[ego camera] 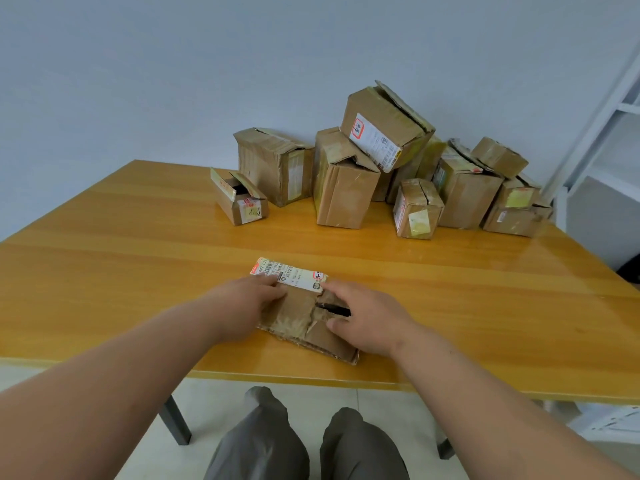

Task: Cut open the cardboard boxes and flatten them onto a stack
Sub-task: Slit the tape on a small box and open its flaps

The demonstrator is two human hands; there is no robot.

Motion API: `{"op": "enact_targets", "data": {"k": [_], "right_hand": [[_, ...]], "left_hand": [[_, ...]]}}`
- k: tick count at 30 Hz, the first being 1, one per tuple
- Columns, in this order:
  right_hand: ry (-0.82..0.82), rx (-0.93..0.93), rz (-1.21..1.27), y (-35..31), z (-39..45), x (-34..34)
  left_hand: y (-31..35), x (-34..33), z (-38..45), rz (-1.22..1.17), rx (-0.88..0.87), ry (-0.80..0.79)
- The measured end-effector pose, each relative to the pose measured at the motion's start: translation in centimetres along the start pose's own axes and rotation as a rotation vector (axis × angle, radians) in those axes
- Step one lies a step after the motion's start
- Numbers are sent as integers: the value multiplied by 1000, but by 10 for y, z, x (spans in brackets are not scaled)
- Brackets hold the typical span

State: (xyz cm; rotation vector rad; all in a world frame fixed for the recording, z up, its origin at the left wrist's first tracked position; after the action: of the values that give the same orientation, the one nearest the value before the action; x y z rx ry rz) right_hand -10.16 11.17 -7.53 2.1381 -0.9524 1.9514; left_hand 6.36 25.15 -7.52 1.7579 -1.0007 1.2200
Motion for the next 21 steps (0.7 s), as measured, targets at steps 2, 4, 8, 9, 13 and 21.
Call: {"op": "enact_targets", "data": {"k": [2,4,8,9,13,21], "right_hand": [[-9,-27,-91,4,-1,-4],[-41,-39,-154,7,-1,-5],[-126,-38,-115,10,3,3],[-149,-35,-99,11,4,5],[-188,-23,-99,10,7,13],[-15,-13,23,5,16,11]], "left_hand": [[4,2,2,-47,17,-5],[9,2,4,-46,18,1],[16,-4,6,31,15,-1],[16,-5,6,43,2,-8],[9,-1,14,107,-27,-147],[9,1,35,131,71,-31]]}}
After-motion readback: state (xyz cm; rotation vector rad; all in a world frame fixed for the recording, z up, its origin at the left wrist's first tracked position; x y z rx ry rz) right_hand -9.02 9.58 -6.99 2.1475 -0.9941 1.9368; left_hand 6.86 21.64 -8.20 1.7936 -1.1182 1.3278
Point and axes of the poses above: each hand's wrist, its own z-axis towards the middle knuckle, its own x-axis out of the back of the hand, y = z × x, the point moved 1 cm from there along z, towards the middle knuckle, and after that the axes turned 1 degree about -x, right-handed, at the moved point
